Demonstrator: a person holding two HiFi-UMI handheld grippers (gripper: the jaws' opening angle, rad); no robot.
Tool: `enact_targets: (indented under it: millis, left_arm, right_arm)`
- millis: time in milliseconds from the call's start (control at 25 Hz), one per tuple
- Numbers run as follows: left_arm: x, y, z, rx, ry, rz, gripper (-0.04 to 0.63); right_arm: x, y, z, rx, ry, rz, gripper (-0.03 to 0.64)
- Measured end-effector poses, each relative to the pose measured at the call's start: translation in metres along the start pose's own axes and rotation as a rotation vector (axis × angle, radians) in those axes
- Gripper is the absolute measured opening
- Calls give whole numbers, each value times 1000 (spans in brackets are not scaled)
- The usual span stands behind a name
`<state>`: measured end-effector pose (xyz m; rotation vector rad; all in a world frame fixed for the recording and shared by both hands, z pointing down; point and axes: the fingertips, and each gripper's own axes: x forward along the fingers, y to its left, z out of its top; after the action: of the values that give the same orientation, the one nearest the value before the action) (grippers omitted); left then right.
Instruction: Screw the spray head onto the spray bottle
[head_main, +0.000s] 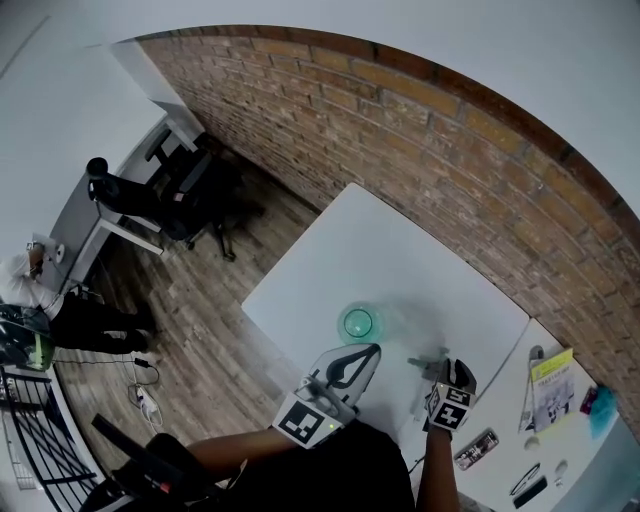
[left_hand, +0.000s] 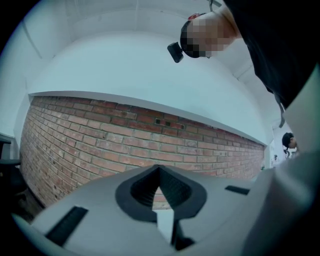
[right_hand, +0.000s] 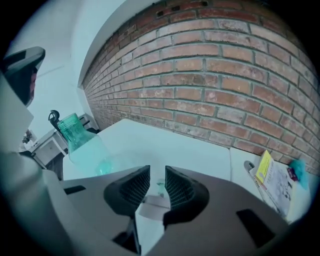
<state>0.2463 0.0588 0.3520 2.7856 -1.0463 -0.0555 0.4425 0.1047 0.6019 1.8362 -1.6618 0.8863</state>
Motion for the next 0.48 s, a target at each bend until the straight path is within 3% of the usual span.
enact_targets:
  millis: [240,480]
  left_arm:
    - [-4,7,-6,1,23,26,0]
    - [-2,9,-7,1,29,31,0]
  right_arm:
    - [36,2,-37,88,124,53,103]
    - [54,-7,-50,118,172,29,107]
